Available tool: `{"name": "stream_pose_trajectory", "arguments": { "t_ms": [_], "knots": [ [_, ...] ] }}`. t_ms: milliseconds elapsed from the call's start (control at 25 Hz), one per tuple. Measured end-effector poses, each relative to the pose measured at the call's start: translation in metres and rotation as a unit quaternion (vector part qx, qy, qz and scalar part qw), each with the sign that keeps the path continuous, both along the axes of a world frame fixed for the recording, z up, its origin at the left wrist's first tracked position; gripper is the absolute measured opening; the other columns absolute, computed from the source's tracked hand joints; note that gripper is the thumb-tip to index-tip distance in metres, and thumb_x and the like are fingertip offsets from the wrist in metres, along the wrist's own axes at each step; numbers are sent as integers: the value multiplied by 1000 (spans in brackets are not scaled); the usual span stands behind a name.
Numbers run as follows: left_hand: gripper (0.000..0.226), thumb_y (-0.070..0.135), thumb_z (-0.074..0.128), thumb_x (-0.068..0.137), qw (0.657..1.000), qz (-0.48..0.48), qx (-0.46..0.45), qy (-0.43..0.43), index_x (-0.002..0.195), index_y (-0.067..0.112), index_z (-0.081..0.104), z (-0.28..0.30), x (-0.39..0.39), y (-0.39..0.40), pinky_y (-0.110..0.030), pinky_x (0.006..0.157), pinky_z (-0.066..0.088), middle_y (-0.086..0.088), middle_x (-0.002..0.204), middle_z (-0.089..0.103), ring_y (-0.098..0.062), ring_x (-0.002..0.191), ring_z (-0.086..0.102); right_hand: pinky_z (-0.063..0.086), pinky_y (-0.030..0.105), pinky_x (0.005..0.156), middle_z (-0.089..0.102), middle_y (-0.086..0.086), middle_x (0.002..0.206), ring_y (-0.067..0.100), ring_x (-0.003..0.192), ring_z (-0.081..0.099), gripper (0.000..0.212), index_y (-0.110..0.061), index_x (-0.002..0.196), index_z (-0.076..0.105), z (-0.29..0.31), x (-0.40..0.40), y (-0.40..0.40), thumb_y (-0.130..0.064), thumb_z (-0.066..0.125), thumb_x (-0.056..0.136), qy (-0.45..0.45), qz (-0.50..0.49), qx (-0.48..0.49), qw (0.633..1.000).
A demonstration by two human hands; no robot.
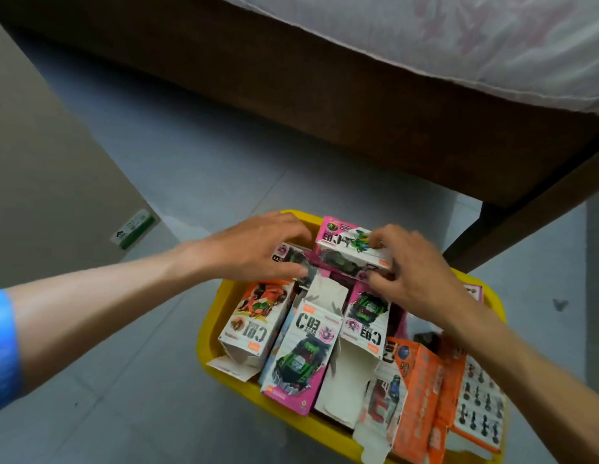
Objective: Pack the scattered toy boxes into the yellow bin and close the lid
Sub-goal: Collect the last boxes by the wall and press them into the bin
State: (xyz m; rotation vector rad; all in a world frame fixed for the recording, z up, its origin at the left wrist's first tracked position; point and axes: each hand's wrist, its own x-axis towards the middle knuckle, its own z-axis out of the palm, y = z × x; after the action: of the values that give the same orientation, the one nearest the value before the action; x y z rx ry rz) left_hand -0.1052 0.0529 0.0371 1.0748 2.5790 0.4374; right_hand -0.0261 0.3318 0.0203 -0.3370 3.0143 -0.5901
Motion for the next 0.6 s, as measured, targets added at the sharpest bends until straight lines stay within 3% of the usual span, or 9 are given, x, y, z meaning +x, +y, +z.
{"name": "stream_pose_trajectory", "arguments": {
  "t_ms": [80, 160, 240, 320, 400, 520, 600],
  "knots": [
    [59, 61, 56, 89, 997, 44, 48, 44, 138, 33, 40, -12, 8, -1, -41, 105, 41, 5, 143, 45, -12, 128, 40, 37, 40, 89, 45, -1, 144, 21, 116, 45, 58, -46, 144, 21, -6, -4, -7, -54, 49, 94, 16, 32, 113, 993],
    [68, 54, 61, 87, 995, 72, 41, 46, 144, 36, 29, -20, 7, -7, -47, 107, 36, 2, 152, 35, -19, 137, 33, 34, 45, 97, 36, -2, 154, 26, 127, 40, 63, -47, 151, 8, -11, -5, -16, -59, 39, 97, 29, 35, 156, 987],
    [77, 43, 65, 88, 991, 127, 19, -22, 149, 41, 18, -25, 1, -12, -46, 103, 40, -1, 156, 29, -26, 139, 34, 32, 47, 100, 32, -3, 158, 27, 132, 39, 63, -48, 152, 6, -13, -8, -26, -59, 37, 98, 29, 26, 154, 987],
    [73, 31, 61, 92, 983, 172, 28, -57, 147, 46, 15, -31, -3, -13, -37, 84, 49, -7, 145, 46, -27, 118, 56, 31, 46, 101, 37, -4, 155, 25, 132, 40, 61, -46, 151, 15, -8, -13, -34, -53, 43, 98, 14, 25, 113, 993],
    [70, 20, 58, 90, 983, 178, 36, -28, 143, 46, 21, -34, -6, -14, -34, 71, 49, -9, 127, 61, -26, 96, 63, 34, 44, 100, 46, -5, 147, 22, 127, 44, 58, -42, 149, 27, 1, -16, -37, -46, 53, 97, 2, 32, 55, 998],
    [74, 13, 56, 82, 975, 221, 3, 4, 141, 43, 23, -31, -19, -28, -38, 72, 47, -14, 113, 65, -35, 90, 61, 42, 45, 94, 52, -6, 138, 19, 119, 51, 55, -38, 143, 36, 26, -18, -25, -41, 62, 94, 2, -9, -54, 998],
    [74, 18, 58, 82, 965, 238, -113, -8, 144, 40, 25, -23, -37, -38, -39, 72, 47, -12, 110, 63, -34, 88, 59, 47, 35, 92, 52, -13, 134, 7, 115, 52, 57, -39, 141, 36, 47, -8, -8, -42, 65, 92, -6, -68, -121, 990]
  ]
}}
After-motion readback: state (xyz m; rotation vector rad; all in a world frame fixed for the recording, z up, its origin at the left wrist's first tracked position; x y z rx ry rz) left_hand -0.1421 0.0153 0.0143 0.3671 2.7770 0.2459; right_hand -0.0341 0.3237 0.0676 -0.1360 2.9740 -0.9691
